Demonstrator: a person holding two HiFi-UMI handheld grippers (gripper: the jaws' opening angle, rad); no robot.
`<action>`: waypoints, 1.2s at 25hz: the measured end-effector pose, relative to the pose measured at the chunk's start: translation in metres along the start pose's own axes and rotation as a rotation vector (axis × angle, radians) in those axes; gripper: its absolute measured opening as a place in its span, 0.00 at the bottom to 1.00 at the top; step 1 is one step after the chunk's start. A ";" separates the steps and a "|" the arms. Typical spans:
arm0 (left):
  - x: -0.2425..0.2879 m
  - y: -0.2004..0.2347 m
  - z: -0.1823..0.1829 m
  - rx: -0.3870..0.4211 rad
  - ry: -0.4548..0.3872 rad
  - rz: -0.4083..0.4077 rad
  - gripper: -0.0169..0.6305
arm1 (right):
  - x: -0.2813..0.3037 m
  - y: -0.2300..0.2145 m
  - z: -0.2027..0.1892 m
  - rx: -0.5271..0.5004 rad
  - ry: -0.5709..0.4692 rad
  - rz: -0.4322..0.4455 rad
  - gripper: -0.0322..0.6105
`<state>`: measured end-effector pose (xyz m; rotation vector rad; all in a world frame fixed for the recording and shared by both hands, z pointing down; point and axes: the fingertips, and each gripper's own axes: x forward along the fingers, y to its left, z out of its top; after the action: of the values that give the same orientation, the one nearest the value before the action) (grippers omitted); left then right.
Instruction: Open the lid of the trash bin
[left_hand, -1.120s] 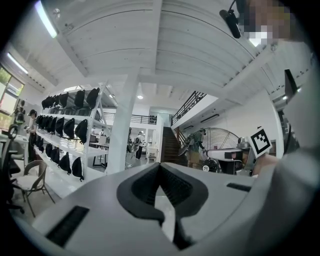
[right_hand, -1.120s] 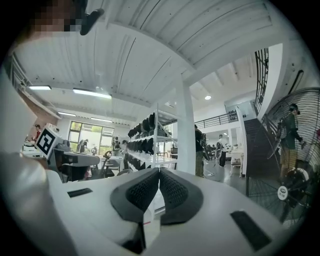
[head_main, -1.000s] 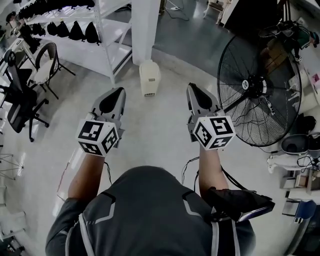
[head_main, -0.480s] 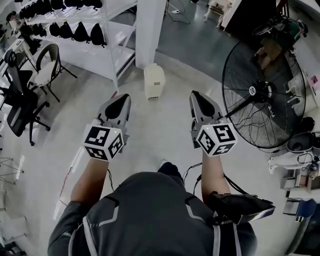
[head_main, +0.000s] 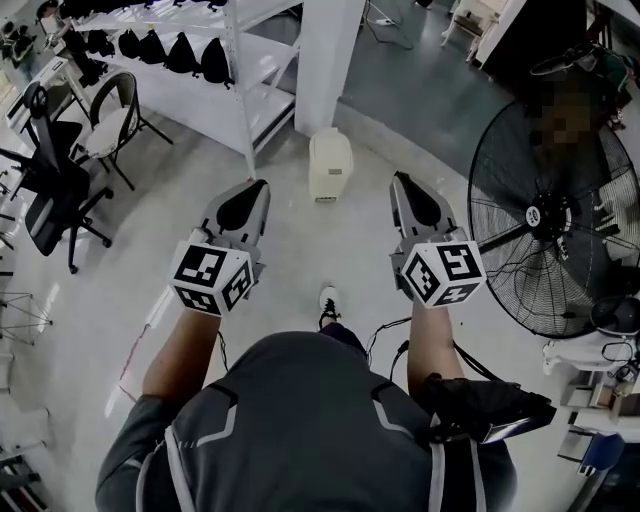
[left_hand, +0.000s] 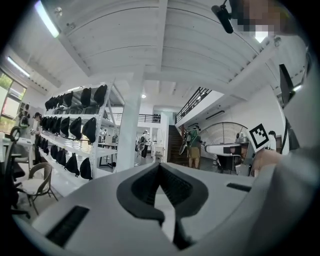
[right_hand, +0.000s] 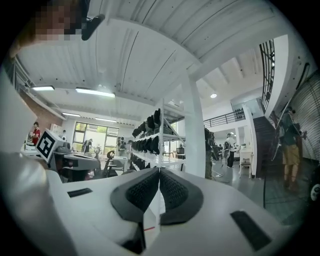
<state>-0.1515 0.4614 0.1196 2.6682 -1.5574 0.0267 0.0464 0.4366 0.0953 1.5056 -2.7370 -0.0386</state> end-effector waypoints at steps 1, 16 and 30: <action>0.009 0.004 0.000 0.003 0.004 0.007 0.04 | 0.009 -0.007 0.000 0.003 -0.002 0.005 0.09; 0.194 0.008 0.018 0.013 0.030 0.022 0.04 | 0.111 -0.156 0.000 0.018 0.015 0.068 0.09; 0.327 0.011 0.003 -0.003 0.111 -0.024 0.04 | 0.167 -0.262 -0.024 0.046 0.019 0.038 0.09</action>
<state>-0.0009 0.1716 0.1303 2.6333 -1.4908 0.1679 0.1784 0.1548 0.1117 1.4561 -2.7694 0.0399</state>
